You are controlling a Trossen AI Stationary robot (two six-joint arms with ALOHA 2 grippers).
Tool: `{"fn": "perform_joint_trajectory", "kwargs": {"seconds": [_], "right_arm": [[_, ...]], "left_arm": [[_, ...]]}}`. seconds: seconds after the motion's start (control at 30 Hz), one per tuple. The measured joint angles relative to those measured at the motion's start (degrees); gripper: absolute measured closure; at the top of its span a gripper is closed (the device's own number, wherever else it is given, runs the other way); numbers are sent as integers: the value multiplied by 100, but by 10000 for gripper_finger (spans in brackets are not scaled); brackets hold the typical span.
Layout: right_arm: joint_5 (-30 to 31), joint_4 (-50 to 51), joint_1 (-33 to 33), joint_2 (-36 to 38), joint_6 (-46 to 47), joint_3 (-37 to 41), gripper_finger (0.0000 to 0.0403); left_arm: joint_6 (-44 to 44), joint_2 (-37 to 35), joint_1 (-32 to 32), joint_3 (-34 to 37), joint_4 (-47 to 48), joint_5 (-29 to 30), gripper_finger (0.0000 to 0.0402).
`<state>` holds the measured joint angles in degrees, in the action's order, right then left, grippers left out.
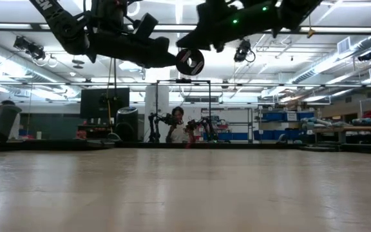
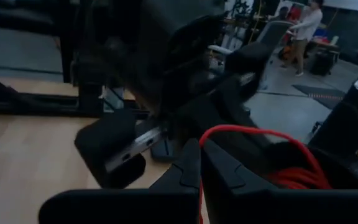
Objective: Coil cords
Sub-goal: Coil the red wire onto the spool
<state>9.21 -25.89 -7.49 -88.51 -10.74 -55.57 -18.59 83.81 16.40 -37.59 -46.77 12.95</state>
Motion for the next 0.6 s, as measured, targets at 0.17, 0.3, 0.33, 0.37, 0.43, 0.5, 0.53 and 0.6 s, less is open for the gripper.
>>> {"fn": "perform_joint_trajectory", "kwargs": {"seconds": [0.17,0.3,0.33,0.37,0.43,0.5,0.53,0.6], "right_arm": [[140,-16,32,-467,-170,-308,403],[624,7,74,-671,-378,-352,403],[768,56,77,-684,-421,-352,403],[894,151,79,-688,-462,-352,403],[1104,359,79,-707,-491,-352,403],[1294,650,74,-715,-494,-352,403],[1369,764,64,-715,-493,-352,403],[1474,977,50,-715,-457,-354,403]], "left_arm": [[538,-2,0,-28,-29,81,401],[993,-2,0,-30,-185,87,401],[1105,-2,0,-30,-182,88,401],[1240,-2,0,-30,-192,88,401],[1547,0,0,-30,-278,86,401],[1764,0,0,-30,-407,63,401],[1843,0,0,-29,-428,31,401],[1970,2,0,-23,-488,8,401]]}}
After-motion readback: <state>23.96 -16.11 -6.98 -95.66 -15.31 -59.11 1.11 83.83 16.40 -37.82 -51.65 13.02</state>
